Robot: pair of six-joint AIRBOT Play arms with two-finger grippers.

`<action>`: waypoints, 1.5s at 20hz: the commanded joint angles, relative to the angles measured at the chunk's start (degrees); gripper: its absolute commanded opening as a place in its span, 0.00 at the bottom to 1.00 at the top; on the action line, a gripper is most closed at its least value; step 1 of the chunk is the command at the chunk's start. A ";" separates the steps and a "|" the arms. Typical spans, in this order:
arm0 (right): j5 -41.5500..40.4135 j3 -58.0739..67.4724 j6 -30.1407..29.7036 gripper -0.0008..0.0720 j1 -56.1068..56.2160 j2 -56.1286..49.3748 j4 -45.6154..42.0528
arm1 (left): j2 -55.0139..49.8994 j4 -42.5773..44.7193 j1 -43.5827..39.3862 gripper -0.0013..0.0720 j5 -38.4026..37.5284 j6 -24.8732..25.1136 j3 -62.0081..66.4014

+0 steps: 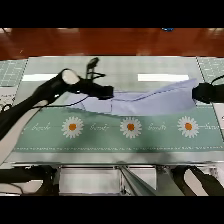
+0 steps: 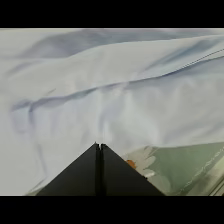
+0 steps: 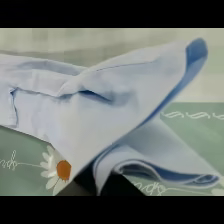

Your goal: Fold the shirts.

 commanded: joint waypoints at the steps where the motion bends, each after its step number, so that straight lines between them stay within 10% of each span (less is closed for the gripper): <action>1: 1.73 -1.86 1.95 0.04 -0.11 7.02 -0.04 | -16.28 -0.02 -7.63 0.04 -10.60 -3.32 18.99; 14: 0.44 -1.84 2.10 0.04 3.89 7.08 3.23 | -24.17 -2.08 -14.36 0.04 -18.25 -5.66 29.90; 22: -13.53 9.38 2.32 0.04 30.99 -16.39 14.67 | 7.19 16.96 3.54 0.04 -20.37 -5.29 12.70; 30: -15.19 33.90 3.17 0.04 46.49 -45.97 19.74 | 42.88 17.59 23.21 0.04 -14.47 -4.70 -22.58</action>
